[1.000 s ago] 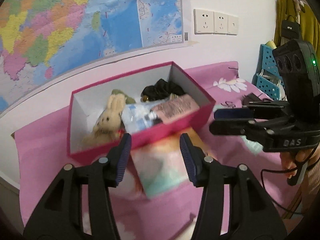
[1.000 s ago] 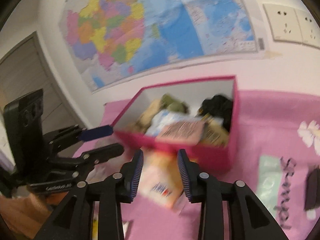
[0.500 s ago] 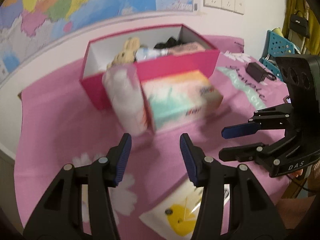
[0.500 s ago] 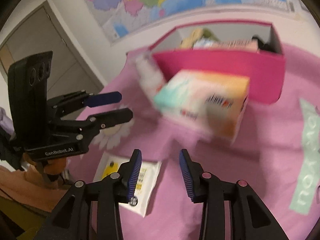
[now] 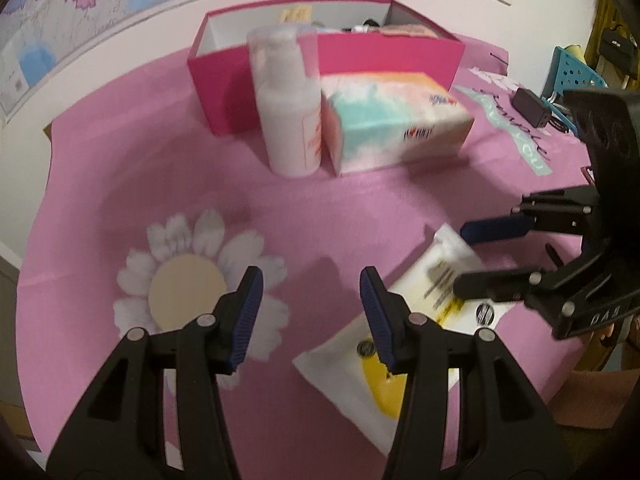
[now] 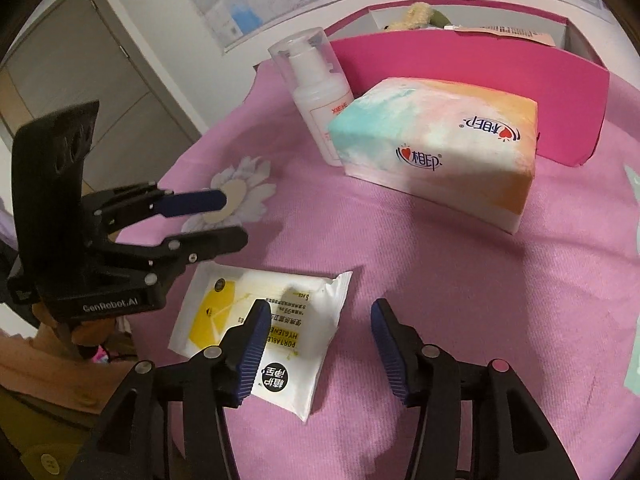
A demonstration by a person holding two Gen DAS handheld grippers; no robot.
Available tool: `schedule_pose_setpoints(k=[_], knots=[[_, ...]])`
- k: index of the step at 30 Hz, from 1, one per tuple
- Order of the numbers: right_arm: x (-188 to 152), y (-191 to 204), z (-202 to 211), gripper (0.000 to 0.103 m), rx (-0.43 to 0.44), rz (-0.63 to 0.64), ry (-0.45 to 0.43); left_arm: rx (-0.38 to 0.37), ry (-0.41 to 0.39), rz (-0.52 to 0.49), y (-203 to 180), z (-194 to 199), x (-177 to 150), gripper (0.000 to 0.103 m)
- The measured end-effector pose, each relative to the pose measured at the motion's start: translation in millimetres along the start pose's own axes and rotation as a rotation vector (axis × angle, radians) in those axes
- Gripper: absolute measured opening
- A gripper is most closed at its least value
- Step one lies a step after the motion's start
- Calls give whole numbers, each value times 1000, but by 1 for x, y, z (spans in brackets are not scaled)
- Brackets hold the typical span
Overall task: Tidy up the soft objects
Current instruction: 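Move the right gripper to the white-and-yellow wet-wipes pack and grasp it, then carry the wet-wipes pack over the pink box and open the right gripper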
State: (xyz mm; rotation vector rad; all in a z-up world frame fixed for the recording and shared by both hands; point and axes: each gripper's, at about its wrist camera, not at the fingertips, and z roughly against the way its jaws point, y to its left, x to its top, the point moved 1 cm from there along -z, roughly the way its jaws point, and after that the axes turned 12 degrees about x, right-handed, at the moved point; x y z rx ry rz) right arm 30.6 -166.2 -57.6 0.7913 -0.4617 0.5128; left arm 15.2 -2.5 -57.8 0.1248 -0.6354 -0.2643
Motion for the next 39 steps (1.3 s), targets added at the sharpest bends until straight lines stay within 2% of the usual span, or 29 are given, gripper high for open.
schedule_pose_setpoints(k=[4, 6, 13, 16, 17, 18, 19, 21, 23, 25, 28, 33, 39], knots=[[-3, 6, -4, 53, -24, 5, -4, -12, 26, 2, 3, -1, -10, 52], [-4, 6, -4, 53, -36, 2, -10, -42, 45, -2, 4, 1, -17, 52], [-2, 9, -8, 57, -49, -1, -15, -233, 108, -29, 2, 8, -40, 61], [-3, 18, -14, 58, -23, 41, -2, -252, 100, -31, -4, 8, -42, 66], [-4, 20, -16, 55, -8, 49, -1, -255, 94, -29, -6, 8, -42, 66], [-4, 21, -18, 45, 7, 48, 4, -264, 90, -18, -7, 7, -41, 66], [-4, 20, -18, 41, 0, 43, -2, -268, 86, -16, -8, 5, -38, 66], [-5, 14, -12, 24, 6, 14, -21, -244, 76, -10, -10, 5, -36, 64], [-5, 7, -3, 17, 20, -11, -48, -243, 70, 11, -8, 4, -34, 60], [-5, 7, 4, 14, 12, -13, -70, -250, 66, 40, -4, 2, -30, 48], [0, 9, 21, 11, 12, -12, -121, -258, 46, 79, 4, 3, -21, 40], [14, 18, 49, 9, -7, 33, -199, -255, -12, 102, 6, 9, 7, 40], [48, 20, 84, 9, -54, 74, -303, -235, -120, 94, 6, 26, 61, 40]])
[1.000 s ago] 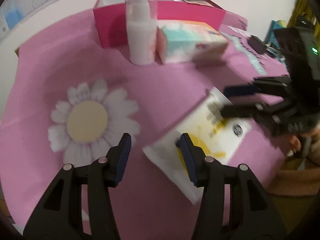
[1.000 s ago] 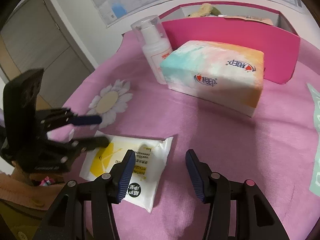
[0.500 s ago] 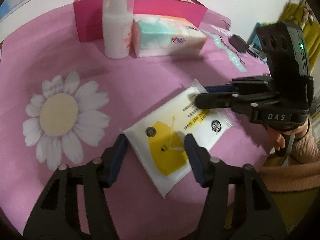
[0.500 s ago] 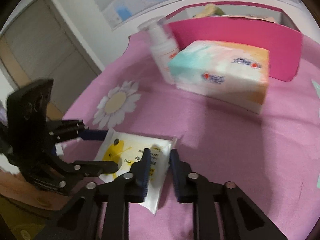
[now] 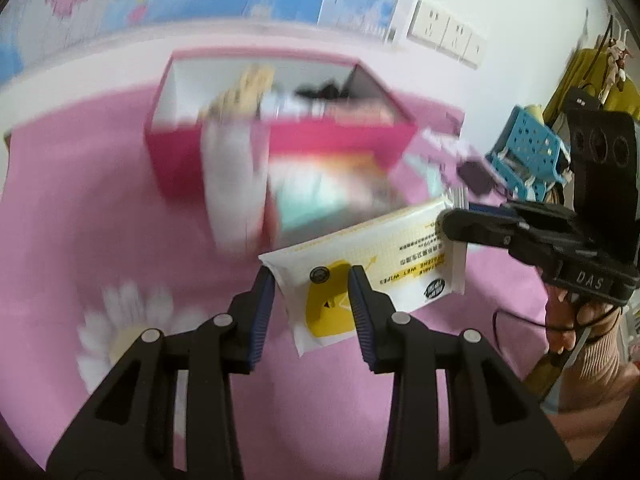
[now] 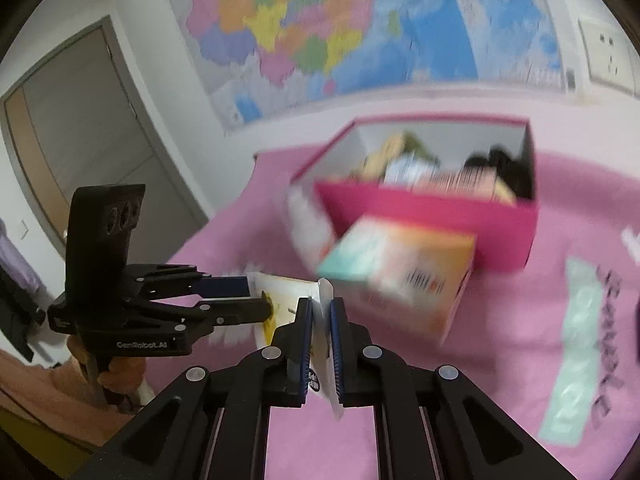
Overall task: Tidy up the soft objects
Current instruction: 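Carry the wet-wipes pack over the pink box and open the right gripper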
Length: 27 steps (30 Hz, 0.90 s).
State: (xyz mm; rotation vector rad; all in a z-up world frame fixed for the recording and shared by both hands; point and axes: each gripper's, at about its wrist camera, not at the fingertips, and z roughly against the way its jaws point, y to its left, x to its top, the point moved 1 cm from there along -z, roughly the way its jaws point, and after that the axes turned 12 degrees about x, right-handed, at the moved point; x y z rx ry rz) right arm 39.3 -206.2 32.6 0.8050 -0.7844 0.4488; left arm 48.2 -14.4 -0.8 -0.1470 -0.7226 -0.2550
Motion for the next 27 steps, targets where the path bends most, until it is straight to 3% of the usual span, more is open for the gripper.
schedule_pose_setpoints(k=[4, 10, 16, 24, 27], knots=[[36, -12, 18, 8, -19, 13, -81, 31, -79, -28, -10, 4, 49, 40], [83, -44, 19, 9, -59, -9, -160, 69, -115, -46, -16, -13, 109, 40], [107, -86, -1, 9, -83, -67, -164, 102, -55, -24, -13, -55, 148, 40], [121, -129, -29, 8, -85, -159, -155, 180, 34, -21, -15, -100, 168, 40], [123, -136, -35, 12, -138, -176, -141, 206, 70, -11, -16, -114, 169, 40]])
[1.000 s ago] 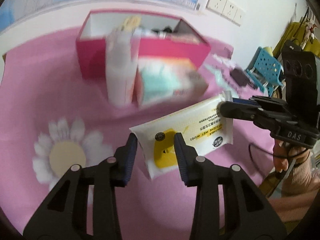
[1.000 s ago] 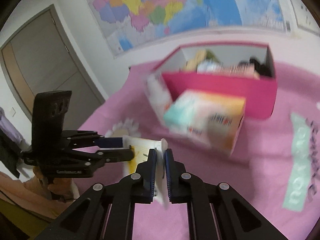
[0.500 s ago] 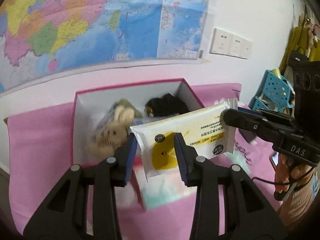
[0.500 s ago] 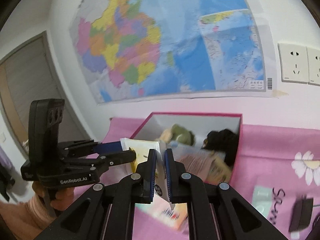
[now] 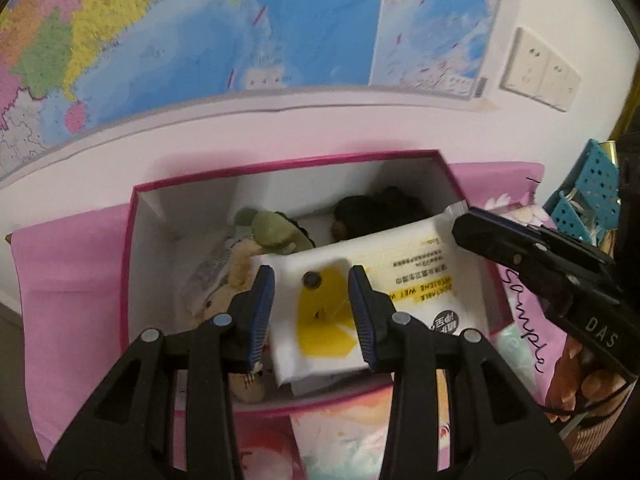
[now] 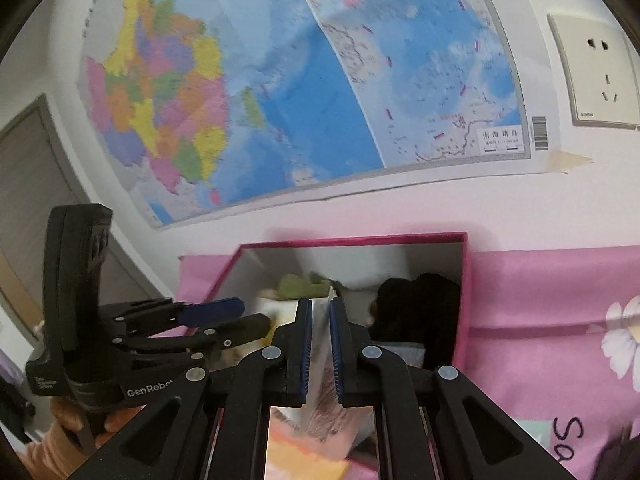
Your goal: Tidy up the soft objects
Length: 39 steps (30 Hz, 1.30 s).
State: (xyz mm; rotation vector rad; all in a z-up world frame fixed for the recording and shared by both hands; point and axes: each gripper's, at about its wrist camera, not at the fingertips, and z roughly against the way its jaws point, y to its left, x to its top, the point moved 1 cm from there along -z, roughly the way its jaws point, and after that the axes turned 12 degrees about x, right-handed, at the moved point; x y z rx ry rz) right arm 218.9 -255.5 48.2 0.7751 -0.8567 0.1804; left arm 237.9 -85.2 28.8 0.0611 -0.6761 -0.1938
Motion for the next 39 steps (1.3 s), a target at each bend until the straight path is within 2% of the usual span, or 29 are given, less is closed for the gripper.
schedule_pose_setpoints(k=[4, 6, 8, 13, 15, 18, 21, 28, 32, 39], knots=[[-3, -4, 0, 16, -51, -1, 16, 9, -2, 8, 2, -2, -3, 43], [-6, -1, 3, 26, -74, 23, 21, 2, -19, 12, 6, 1, -6, 48], [-11, 4, 12, 28, -82, 45, 17, -13, -42, 24, 10, 5, -9, 51], [-23, 23, 31, 44, -86, 105, -1, -47, -109, 51, 23, 22, -18, 63], [-31, 32, 39, 55, -97, 132, -8, -58, -150, 57, 27, 35, -28, 66], [-45, 44, 49, 67, -116, 161, -18, -76, -191, 75, 35, 55, -45, 80], [-62, 56, 59, 68, -108, 181, -19, -57, -228, 68, 37, 72, -67, 80], [-98, 82, 79, 73, -130, 244, -13, 0, -255, 47, 35, 95, -118, 83], [-116, 91, 88, 74, -138, 249, -15, -8, -233, 57, 33, 99, -143, 83], [-146, 99, 96, 74, -123, 219, 31, 27, -176, 85, 35, 90, -181, 84]])
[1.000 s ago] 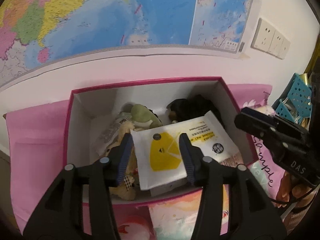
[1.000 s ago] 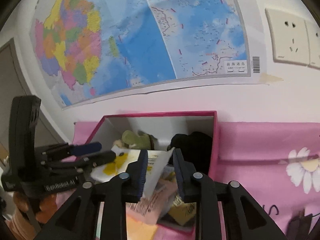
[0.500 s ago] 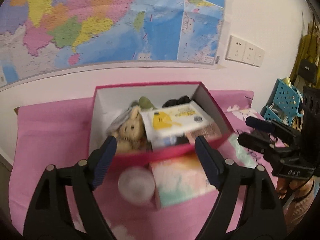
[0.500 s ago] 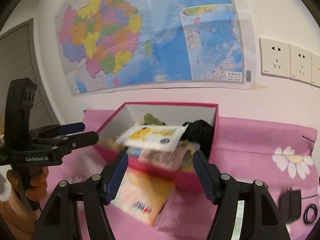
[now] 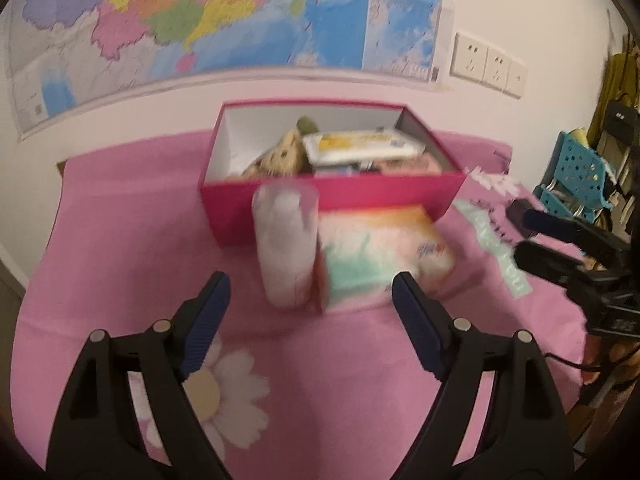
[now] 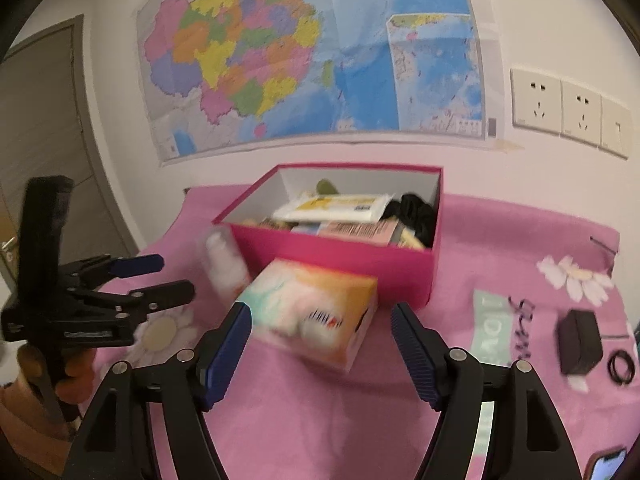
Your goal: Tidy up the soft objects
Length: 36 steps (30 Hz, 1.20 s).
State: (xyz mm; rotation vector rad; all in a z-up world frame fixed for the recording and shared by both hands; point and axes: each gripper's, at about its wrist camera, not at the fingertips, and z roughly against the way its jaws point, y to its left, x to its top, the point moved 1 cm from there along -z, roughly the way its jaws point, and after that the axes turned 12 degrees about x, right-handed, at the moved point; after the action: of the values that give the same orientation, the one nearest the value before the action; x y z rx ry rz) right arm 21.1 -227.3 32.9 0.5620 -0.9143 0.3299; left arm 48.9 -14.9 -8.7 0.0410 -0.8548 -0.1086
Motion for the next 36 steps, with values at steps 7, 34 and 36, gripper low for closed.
schedule_pose_setpoints(k=[7, 34, 36], knots=[[-18, 23, 7, 74, 6, 14, 20, 24, 84, 20, -5, -13, -30, 84], [-34, 3, 7, 94, -105, 37, 7, 130, 105, -37, -38, -43, -51, 96], [-33, 3, 4, 94, -64, 33, 6, 135, 111, -35, -40, -47, -51, 96]])
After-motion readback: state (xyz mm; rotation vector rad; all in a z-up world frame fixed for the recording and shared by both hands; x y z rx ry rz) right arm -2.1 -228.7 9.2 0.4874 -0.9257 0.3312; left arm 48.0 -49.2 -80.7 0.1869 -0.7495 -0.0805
